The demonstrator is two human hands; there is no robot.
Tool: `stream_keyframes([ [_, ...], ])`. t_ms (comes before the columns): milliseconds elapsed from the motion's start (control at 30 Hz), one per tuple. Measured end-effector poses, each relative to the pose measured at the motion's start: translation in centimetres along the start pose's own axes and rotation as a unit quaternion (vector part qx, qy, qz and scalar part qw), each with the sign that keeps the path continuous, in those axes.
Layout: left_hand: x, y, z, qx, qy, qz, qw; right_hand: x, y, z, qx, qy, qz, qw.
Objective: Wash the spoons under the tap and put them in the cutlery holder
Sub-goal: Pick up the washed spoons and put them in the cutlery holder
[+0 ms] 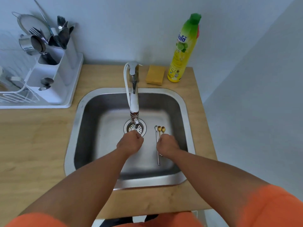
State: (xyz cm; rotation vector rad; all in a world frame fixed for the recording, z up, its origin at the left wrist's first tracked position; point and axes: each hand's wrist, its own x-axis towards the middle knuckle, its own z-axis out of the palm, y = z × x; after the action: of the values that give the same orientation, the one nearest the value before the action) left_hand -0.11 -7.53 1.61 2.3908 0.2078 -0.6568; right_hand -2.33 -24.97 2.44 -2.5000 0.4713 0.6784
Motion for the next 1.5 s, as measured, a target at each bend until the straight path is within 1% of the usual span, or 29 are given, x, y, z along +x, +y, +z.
stream_keyframes([
  [200,0.2,1.8,4.1,0.000,-0.033,0.010,0.999,0.4,0.5,-0.7,0.028,0.001,0.018,0.999],
  [333,0.5,2.7,6.0,0.006,-0.023,-0.011,1.000,0.9,0.8,-1.4,0.042,-0.002,0.035,0.999],
  [467,0.9,3.3,7.3,0.011,-0.008,-0.041,0.999,1.4,1.0,-1.7,0.054,-0.006,0.033,0.998],
  [600,1.1,3.4,7.9,0.028,0.016,-0.057,0.998,1.9,0.8,-1.8,0.052,-0.013,0.037,0.998],
  [733,1.3,3.4,8.1,0.012,0.030,-0.065,0.997,2.7,0.6,-1.7,0.043,-0.017,0.037,0.998],
  [967,1.6,3.5,7.5,0.030,0.027,-0.088,0.995,4.0,0.5,-1.0,0.032,-0.006,0.061,0.998],
  [1033,1.7,3.4,7.6,0.049,0.019,-0.081,0.995,4.3,0.5,-0.6,0.024,-0.004,0.064,0.998],
  [1200,2.2,3.0,7.3,0.133,-0.039,-0.026,0.990,4.7,0.7,0.3,-0.004,0.004,0.068,0.998],
  [1267,2.2,2.9,7.1,0.151,-0.057,-0.018,0.987,4.9,0.7,0.5,-0.013,0.004,0.069,0.998],
  [1500,1.0,-0.3,5.1,0.100,-0.063,-0.050,0.992,4.9,0.7,1.7,-0.060,0.010,0.042,0.997],
])
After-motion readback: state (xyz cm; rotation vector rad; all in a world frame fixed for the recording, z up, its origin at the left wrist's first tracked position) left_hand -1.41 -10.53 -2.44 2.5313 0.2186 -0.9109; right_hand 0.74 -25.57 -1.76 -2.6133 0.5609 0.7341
